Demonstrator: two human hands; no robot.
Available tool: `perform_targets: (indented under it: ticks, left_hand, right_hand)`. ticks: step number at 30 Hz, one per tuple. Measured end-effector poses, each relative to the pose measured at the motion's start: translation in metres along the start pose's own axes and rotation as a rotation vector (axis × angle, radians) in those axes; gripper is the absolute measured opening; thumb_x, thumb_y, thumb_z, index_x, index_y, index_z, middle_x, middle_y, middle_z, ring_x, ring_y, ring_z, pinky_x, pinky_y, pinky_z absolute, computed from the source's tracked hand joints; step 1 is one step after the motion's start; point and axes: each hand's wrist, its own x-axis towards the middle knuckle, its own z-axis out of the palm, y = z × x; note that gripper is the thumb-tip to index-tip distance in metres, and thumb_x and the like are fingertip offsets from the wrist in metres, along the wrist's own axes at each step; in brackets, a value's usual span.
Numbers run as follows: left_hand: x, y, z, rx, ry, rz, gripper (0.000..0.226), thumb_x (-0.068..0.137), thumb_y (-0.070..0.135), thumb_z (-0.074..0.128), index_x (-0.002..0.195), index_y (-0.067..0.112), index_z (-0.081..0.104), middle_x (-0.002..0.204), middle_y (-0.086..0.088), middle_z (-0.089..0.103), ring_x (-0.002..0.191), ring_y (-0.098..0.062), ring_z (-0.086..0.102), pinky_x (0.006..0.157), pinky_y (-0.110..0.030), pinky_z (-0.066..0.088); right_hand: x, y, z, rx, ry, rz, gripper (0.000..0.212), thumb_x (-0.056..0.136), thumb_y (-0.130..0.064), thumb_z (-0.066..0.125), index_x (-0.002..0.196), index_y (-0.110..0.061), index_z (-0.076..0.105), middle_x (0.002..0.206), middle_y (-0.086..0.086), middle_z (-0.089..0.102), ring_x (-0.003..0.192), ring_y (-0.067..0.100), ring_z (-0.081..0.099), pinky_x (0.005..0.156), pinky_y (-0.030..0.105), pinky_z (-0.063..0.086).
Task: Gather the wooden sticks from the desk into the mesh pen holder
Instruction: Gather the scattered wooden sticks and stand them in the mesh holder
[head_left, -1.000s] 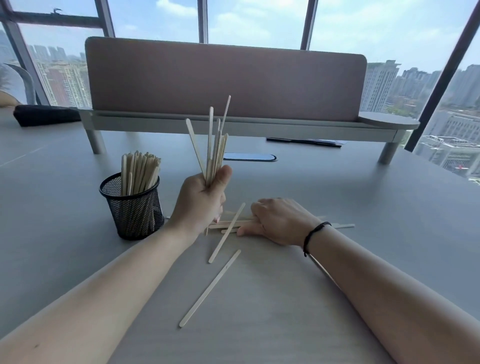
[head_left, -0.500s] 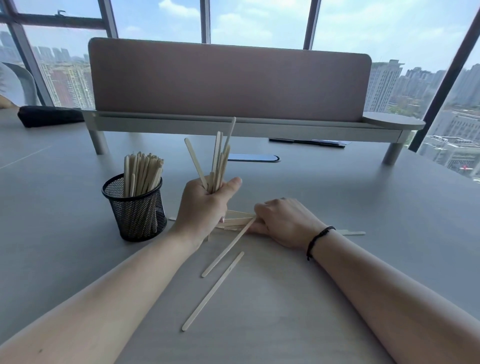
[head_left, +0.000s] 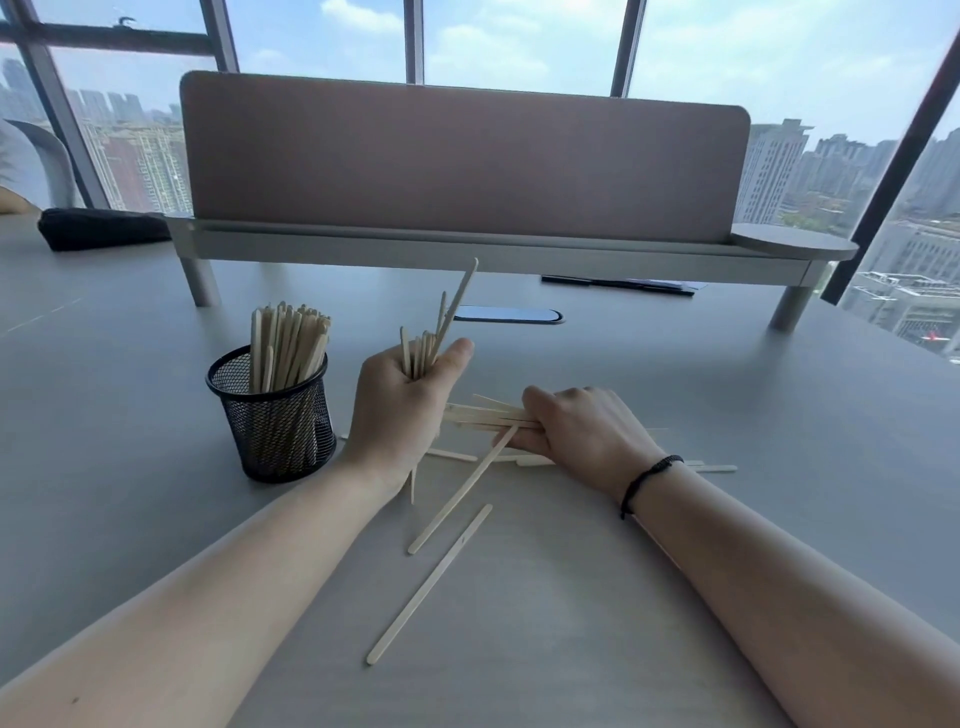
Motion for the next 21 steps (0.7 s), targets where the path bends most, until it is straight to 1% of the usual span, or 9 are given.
perform_targets:
  ticks: [2,6,9,11,13,16,19,20,21]
  left_hand:
    - [0.0,0.0,0.001,-0.019,0.001,-0.013,0.058,0.087,0.039,0.069,0.059,0.017,0.023,0.051,-0.003,0.023,0.039,-0.017,0.02,0.047,-0.021,0.021]
    - [-0.002,0.002,0.004,-0.085,0.032,-0.057,0.06,0.096,0.032,0.068,0.056,0.001,0.036,0.05,-0.009,0.033,0.041,-0.018,0.028,0.044,-0.025,0.022]
    - [-0.003,0.005,0.004,-0.085,0.046,-0.062,0.06,0.096,0.039,0.065,0.055,-0.001,0.047,0.046,-0.01,0.041,0.038,-0.02,0.036,0.039,-0.023,0.029]
    - [-0.004,0.007,0.003,-0.103,0.052,-0.071,0.059,0.091,0.044,0.067,0.055,0.001,0.047,0.047,-0.009,0.042,0.036,-0.019,0.035,0.039,-0.022,0.028]
    - [-0.002,0.009,0.002,-0.131,0.068,-0.082,0.057,0.085,0.047,0.07,0.053,0.008,0.044,0.046,-0.005,0.041,0.035,-0.016,0.03,0.04,-0.02,0.024]
    - [0.002,0.012,0.0,-0.144,0.113,-0.094,0.06,0.087,0.046,0.073,0.05,0.021,0.034,0.043,0.002,0.031,0.038,-0.016,0.022,0.042,-0.02,0.02]
    - [0.003,0.013,-0.002,-0.149,0.103,-0.096,0.061,0.094,0.039,0.067,0.051,0.021,0.027,0.039,0.005,0.022,0.036,-0.014,0.017,0.046,-0.021,0.018]
    - [0.002,0.014,-0.002,-0.146,0.094,-0.098,0.063,0.095,0.037,0.065,0.05,0.022,0.024,0.038,0.005,0.021,0.036,-0.014,0.017,0.047,-0.021,0.017]
    - [0.001,0.015,-0.002,-0.143,0.085,-0.099,0.065,0.097,0.036,0.064,0.047,0.023,0.023,0.038,0.006,0.021,0.036,-0.015,0.016,0.046,-0.022,0.017]
  right_hand:
    - [0.001,0.0,0.0,-0.009,-0.026,0.017,0.054,0.091,-0.069,0.044,0.082,-0.016,0.036,0.066,0.006,0.056,0.065,0.041,0.053,0.053,0.037,0.032]
    - [0.002,0.001,0.0,-0.061,-0.048,0.026,0.052,0.092,-0.07,0.04,0.081,-0.019,0.037,0.072,0.006,0.062,0.067,0.039,0.056,0.055,0.036,0.033]
    - [0.002,0.003,-0.003,-0.115,-0.096,0.046,0.052,0.093,-0.07,0.039,0.08,-0.02,0.038,0.072,0.004,0.061,0.07,0.038,0.056,0.056,0.036,0.031]
    - [0.002,0.005,-0.007,-0.131,-0.132,0.087,0.054,0.093,-0.071,0.039,0.076,-0.02,0.038,0.064,-0.001,0.049,0.066,0.035,0.049,0.056,0.036,0.03]
    - [0.004,0.009,-0.013,-0.156,-0.153,0.134,0.054,0.093,-0.071,0.038,0.074,-0.021,0.039,0.061,-0.006,0.039,0.064,0.031,0.045,0.057,0.035,0.031]
    - [0.008,0.011,-0.023,-0.165,-0.096,0.198,0.052,0.095,-0.068,0.039,0.074,-0.02,0.044,0.061,-0.007,0.039,0.064,0.03,0.047,0.055,0.034,0.035]
    - [0.018,0.007,-0.034,0.022,0.025,0.301,0.054,0.096,-0.061,0.046,0.065,-0.016,0.039,0.058,-0.003,0.047,0.062,0.029,0.051,0.055,0.034,0.042]
    - [0.023,0.003,-0.04,0.146,0.075,0.328,0.056,0.095,-0.057,0.05,0.061,-0.015,0.037,0.055,-0.003,0.046,0.057,0.025,0.048,0.053,0.034,0.04]
    - [0.028,-0.002,-0.047,0.286,0.129,0.347,0.056,0.095,-0.053,0.054,0.059,-0.015,0.034,0.052,-0.002,0.042,0.051,0.021,0.041,0.05,0.033,0.034]
